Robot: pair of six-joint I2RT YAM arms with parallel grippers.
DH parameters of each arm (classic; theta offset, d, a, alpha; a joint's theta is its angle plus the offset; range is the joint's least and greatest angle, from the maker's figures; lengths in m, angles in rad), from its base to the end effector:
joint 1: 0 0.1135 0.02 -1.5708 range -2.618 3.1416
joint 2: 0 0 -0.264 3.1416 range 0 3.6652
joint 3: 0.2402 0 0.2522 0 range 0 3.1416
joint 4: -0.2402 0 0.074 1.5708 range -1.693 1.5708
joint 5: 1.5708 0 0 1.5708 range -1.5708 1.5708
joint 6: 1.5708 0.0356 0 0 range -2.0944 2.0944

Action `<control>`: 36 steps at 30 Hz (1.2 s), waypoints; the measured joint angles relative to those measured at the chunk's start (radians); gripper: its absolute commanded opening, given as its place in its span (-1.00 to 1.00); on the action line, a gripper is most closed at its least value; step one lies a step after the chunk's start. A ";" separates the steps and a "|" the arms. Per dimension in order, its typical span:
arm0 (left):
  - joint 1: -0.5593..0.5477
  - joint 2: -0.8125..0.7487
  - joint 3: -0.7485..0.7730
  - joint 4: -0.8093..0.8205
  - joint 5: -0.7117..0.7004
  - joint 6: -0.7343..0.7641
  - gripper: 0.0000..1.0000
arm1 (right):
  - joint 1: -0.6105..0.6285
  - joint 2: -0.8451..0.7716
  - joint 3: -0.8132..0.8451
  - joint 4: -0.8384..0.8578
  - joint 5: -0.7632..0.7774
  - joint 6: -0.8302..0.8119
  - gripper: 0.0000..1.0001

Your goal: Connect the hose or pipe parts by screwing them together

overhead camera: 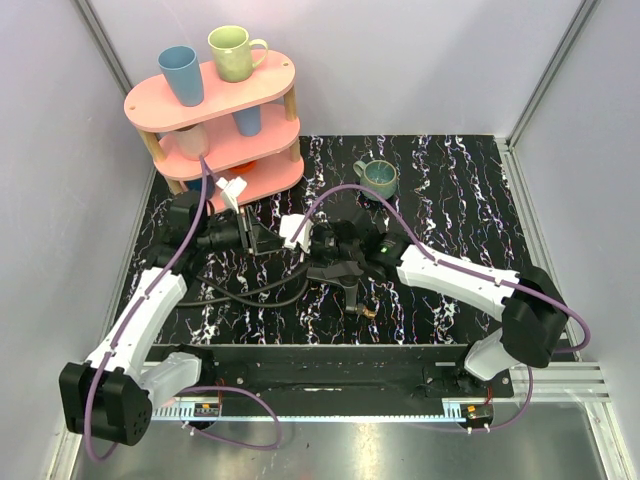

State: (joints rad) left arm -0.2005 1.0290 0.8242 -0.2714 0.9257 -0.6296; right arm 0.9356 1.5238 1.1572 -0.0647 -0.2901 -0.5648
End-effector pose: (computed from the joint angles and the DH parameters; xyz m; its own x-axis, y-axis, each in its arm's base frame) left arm 0.2106 -0.0718 0.3049 -0.8434 -0.1899 -0.5027 0.3948 0.4157 -0.8194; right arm 0.2030 0.2926 0.3002 0.2858 -0.4766 -0.8313 -0.9145 0.1235 -0.3852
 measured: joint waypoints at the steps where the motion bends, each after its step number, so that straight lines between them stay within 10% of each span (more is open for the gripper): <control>1: 0.008 0.000 0.000 -0.001 0.001 0.000 -1.00 | 0.000 -0.001 -0.008 0.011 0.003 -0.001 -1.00; 18: 0.070 -0.079 0.097 -0.199 -0.022 0.071 -1.00 | 0.018 -0.007 -0.045 0.206 -0.015 -0.017 -1.00; 22: 0.076 -0.083 0.097 -0.206 -0.012 0.068 0.18 | 0.020 -0.007 -0.046 0.211 -0.028 -0.016 -1.00; 36: 0.130 -0.142 0.078 -0.100 -0.034 0.064 0.53 | -0.012 -0.012 -0.048 0.127 -0.064 0.021 -1.00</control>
State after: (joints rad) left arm -0.0708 0.8867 0.9024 -0.3714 0.8921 -0.5659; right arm 0.9237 1.5120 1.1088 0.0624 -0.3542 -0.5442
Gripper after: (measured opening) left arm 0.757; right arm 0.170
